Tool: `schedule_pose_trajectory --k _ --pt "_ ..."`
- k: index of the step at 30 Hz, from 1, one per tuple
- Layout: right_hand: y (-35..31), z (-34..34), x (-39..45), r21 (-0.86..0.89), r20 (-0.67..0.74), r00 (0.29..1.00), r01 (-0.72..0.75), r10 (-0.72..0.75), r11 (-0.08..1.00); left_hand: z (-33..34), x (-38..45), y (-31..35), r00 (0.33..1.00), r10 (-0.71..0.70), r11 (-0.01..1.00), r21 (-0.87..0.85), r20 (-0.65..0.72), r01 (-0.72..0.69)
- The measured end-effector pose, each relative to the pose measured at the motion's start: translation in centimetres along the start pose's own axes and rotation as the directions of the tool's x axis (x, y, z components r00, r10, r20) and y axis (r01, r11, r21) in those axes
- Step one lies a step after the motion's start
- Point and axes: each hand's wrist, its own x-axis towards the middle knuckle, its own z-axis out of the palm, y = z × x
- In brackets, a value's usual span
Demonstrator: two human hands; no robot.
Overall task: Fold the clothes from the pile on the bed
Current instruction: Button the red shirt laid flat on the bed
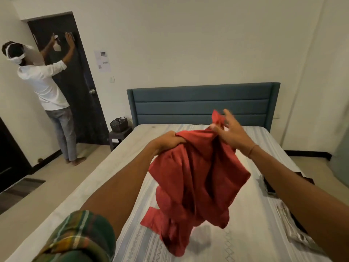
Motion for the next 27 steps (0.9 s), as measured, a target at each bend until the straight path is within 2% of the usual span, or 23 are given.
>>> schedule_pose_trajectory --k 1,3,6,8,10,12,14,16,19,23,27 --pt "-0.8 1.0 -1.0 -0.083 0.012 0.999 0.05 -0.05 0.995 0.0 0.2 0.9 0.999 0.007 0.994 -0.107 -0.045 -0.012" --pt "-1.9 3.3 -3.5 -0.1 0.016 0.982 0.19 -0.19 0.977 0.0 0.8 2.6 0.993 -0.038 0.946 -0.324 -0.113 -0.001" --pt "-2.7 6.6 -6.2 -0.126 0.088 0.94 0.339 -0.33 0.932 -0.1 1.2 4.5 0.978 -0.177 0.813 -0.576 -0.106 0.085" --pt "-2.0 8.2 -6.6 -0.159 0.106 0.946 0.321 -0.307 0.934 -0.6 1.3 4.7 0.98 -0.189 0.759 -0.643 -0.066 0.102" --pt "-0.9 8.9 -6.4 -0.098 0.033 0.963 0.27 -0.268 0.958 -1.2 1.5 4.6 0.989 -0.149 0.699 -0.706 0.012 0.114" --pt "-0.4 8.6 -5.9 0.054 -0.075 0.976 0.21 -0.206 0.976 -1.9 1.5 4.2 0.991 -0.111 0.678 -0.723 0.081 0.135" --pt "-0.9 7.5 -5.2 0.206 -0.123 0.986 0.138 -0.114 0.969 -2.4 1.7 3.3 0.986 -0.103 0.723 -0.67 0.134 0.167" --pt "-2.0 6.4 -4.8 0.249 -0.137 0.988 0.108 -0.075 0.963 -3.1 1.2 2.8 0.973 -0.087 0.786 -0.585 0.215 0.2" --pt "-3.0 5.6 -4.2 0.261 -0.179 0.983 0.076 -0.029 0.962 -3.5 1.0 1.9 0.962 -0.024 0.775 -0.603 0.272 0.19" --pt "-3.7 4.8 -3.5 0.218 -0.242 0.97 0.055 0.0 0.974 -3.9 1.3 0.3 0.98 0.008 0.768 -0.629 0.199 0.121" --pt "-4.2 3.7 -3.2 0.041 -0.281 0.96 0.038 -0.025 0.998 -4.4 2.1 0.1 0.99 -0.143 0.739 -0.664 0.014 0.117"
